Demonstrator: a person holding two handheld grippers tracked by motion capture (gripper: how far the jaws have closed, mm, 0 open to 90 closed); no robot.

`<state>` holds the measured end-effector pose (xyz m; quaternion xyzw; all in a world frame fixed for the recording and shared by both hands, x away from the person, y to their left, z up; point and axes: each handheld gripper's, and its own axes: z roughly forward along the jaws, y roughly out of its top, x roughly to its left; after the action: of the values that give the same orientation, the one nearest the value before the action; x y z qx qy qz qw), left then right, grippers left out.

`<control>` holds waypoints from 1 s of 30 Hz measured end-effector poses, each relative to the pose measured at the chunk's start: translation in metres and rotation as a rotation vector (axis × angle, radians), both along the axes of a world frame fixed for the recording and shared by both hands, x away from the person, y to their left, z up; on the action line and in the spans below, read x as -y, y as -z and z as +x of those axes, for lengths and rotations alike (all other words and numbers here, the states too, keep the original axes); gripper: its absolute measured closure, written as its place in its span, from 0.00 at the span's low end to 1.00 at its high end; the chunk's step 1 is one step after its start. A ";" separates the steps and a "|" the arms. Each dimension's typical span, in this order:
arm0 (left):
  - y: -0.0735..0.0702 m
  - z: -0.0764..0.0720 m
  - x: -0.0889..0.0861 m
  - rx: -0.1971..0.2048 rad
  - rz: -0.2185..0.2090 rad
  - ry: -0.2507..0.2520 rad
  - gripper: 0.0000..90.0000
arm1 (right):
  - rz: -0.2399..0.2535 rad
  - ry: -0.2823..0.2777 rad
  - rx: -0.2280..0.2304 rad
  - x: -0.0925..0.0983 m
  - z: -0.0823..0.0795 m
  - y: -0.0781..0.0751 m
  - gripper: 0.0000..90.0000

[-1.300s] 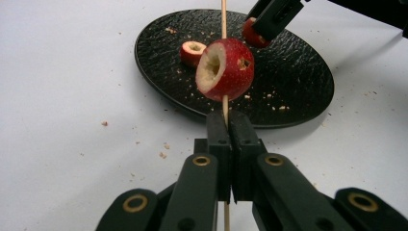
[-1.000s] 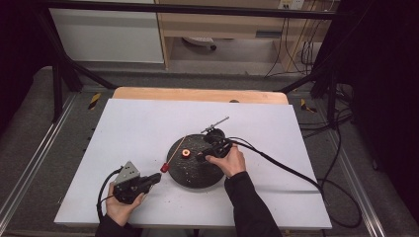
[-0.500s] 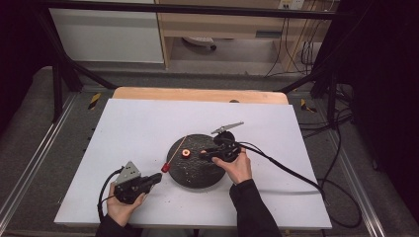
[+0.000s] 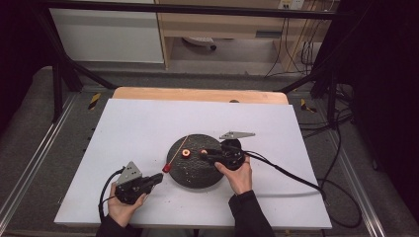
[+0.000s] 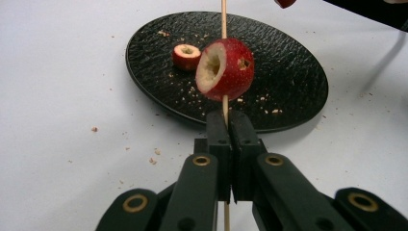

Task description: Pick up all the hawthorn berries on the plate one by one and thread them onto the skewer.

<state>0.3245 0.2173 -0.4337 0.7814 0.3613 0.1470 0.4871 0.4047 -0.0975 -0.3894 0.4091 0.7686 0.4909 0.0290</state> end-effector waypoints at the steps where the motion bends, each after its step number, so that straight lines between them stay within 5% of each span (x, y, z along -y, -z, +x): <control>1: 0.000 0.000 0.000 0.001 0.000 0.000 0.98 | 0.009 0.006 0.004 0.000 -0.001 0.001 0.69; 30: -0.009 -0.001 0.012 0.021 -0.021 -0.001 0.98 | 0.362 0.160 0.162 0.013 -0.011 -0.007 0.69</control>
<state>0.3235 0.2053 -0.4250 0.7746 0.3580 0.1517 0.4988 0.3937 -0.1104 -0.3828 0.4265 0.6281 0.6484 0.0556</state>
